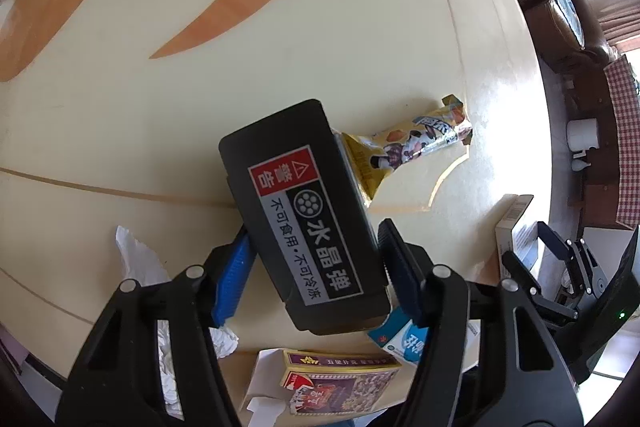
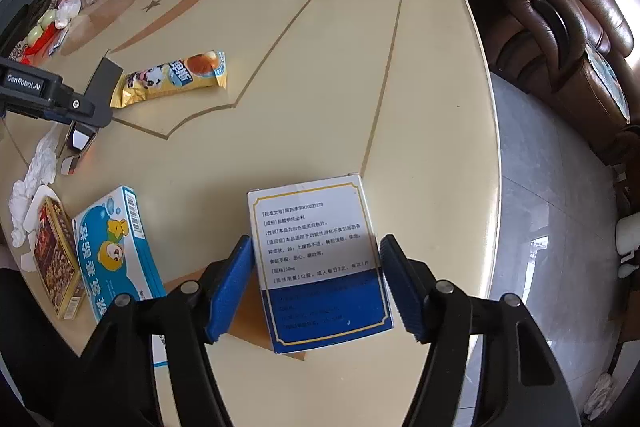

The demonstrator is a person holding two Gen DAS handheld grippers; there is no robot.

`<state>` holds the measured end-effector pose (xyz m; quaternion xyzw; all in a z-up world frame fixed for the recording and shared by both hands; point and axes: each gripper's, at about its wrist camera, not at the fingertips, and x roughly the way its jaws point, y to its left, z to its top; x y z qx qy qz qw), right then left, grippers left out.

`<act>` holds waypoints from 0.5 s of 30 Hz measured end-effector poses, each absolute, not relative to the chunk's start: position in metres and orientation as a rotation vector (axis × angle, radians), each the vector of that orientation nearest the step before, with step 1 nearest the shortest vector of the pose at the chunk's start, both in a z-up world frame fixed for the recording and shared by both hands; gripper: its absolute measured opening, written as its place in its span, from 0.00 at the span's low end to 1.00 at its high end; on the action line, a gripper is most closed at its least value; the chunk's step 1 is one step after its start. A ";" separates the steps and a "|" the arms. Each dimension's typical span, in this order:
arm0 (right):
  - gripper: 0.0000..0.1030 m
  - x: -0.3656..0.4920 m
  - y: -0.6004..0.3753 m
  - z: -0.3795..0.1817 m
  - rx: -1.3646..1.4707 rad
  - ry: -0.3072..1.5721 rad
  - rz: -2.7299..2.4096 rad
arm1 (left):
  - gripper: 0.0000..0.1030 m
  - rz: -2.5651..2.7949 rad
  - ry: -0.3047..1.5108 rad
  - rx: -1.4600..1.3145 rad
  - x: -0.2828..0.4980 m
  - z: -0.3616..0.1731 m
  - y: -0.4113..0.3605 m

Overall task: Collect trash
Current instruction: 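Grasp the black warning-label box with the left tool while the right tool grasps the blue-white box, then lift the black box and blue-white box with both tools over the pink bin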

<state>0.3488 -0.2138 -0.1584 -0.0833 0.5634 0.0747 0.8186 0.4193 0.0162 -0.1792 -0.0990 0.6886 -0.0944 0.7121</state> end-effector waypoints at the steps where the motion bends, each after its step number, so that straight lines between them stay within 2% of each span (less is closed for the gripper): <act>1: 0.61 0.349 -0.213 -0.158 -0.184 1.199 0.157 | 0.59 -0.208 1.525 -0.218 0.418 -0.178 0.017; 15: 0.60 0.339 -0.206 -0.136 -0.161 1.164 0.145 | 0.59 -0.195 1.457 -0.172 0.406 -0.151 0.025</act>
